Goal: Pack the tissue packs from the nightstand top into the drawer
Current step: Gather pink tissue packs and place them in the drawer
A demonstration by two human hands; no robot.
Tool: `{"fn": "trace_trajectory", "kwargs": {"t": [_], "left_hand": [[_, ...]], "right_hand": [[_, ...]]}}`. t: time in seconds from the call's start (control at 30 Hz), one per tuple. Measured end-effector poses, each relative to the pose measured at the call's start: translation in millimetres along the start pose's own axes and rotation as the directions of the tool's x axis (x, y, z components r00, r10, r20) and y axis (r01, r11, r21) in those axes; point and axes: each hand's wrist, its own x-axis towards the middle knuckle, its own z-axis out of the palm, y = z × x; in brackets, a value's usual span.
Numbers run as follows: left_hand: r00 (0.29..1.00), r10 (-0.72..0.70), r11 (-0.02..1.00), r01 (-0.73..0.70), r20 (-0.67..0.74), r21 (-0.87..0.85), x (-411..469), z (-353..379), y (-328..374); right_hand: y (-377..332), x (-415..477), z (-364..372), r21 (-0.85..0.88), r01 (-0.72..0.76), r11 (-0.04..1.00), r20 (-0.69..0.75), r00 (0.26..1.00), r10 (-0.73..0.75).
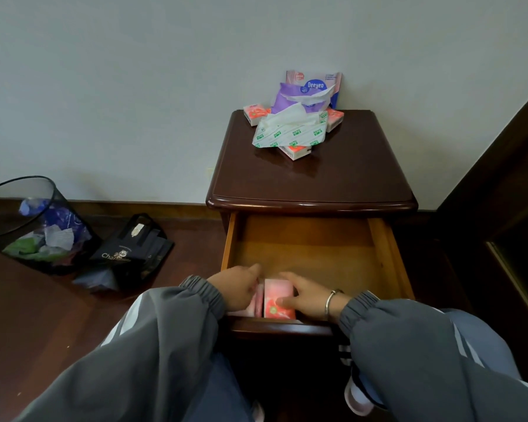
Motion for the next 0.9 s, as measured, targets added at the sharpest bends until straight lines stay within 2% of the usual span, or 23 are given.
{"fn": "trace_trajectory", "kwargs": {"t": [0.07, 0.1, 0.17, 0.2, 0.3, 0.33, 0.4, 0.47, 0.53, 0.6, 0.67, 0.77, 0.9], "left_hand": [[1.0, -0.006, 0.999, 0.004, -0.029, -0.043, -2, 1, -3], [0.999, -0.001, 0.999, -0.001, -0.049, -0.043, -3, 3, -3], [0.996, 0.012, 1.0, -0.014, -0.093, -0.023, -5, 8, -2], [0.992, 0.02, 1.0, -0.022, -0.127, -0.008, -5, 10, -2], [0.962, 0.069, 0.995, -0.046, -0.265, 0.089, -10, 13, -5], [0.949, 0.081, 0.988, -0.037, -0.304, 0.148, -12, 13, -7], [0.93, 0.045, 0.979, 0.032, -0.365, 0.202, -17, 13, -12], [0.904, -0.098, 0.99, 0.133, -0.416, 0.056, -22, 13, -14], [0.864, -0.316, 0.942, 0.237, -0.391, -0.236, -26, 13, -12], [0.845, -0.471, 0.814, 0.306, -0.253, -0.493, -27, 13, -11], [0.846, -0.522, 0.658, 0.317, -0.11, -0.683, -28, 13, -8], [0.843, -0.536, 0.524, 0.296, -0.039, -0.798, -26, 13, -9], [0.825, -0.565, 0.496, 0.32, -0.02, -0.807, -24, 14, -7]], "right_hand": [[2, 0, 0, 0.142, -0.021, 0.99, 0.005, 1.0, 0.02], [3, 0, 1, 0.274, -0.025, 0.961, 0.011, 1.0, 0.023], [2, 1, 2, 0.541, -0.036, 0.84, 0.047, 0.999, 0.013], [0, 2, 2, 0.613, -0.047, 0.788, 0.065, 0.998, 0.009], [-6, 3, 4, 0.706, -0.075, 0.704, 0.089, 0.996, 0.017], [-7, 4, 5, 0.706, -0.087, 0.703, 0.096, 0.995, 0.026], [-11, 4, 9, 0.631, -0.109, 0.768, 0.092, 0.994, 0.066], [-15, 5, 12, 0.563, -0.126, 0.817, 0.041, 0.991, 0.125], [-18, 6, 11, 0.572, -0.148, 0.807, -0.048, 0.976, 0.213], [-20, 4, 11, 0.628, -0.186, 0.756, -0.072, 0.953, 0.294], [-23, 2, 11, 0.698, -0.238, 0.676, -0.003, 0.942, 0.335], [-29, 0, 14, 0.744, -0.273, 0.61, 0.071, 0.94, 0.334], [-40, -2, 12, 0.642, -0.344, 0.685, 0.139, 0.931, 0.338]]}}
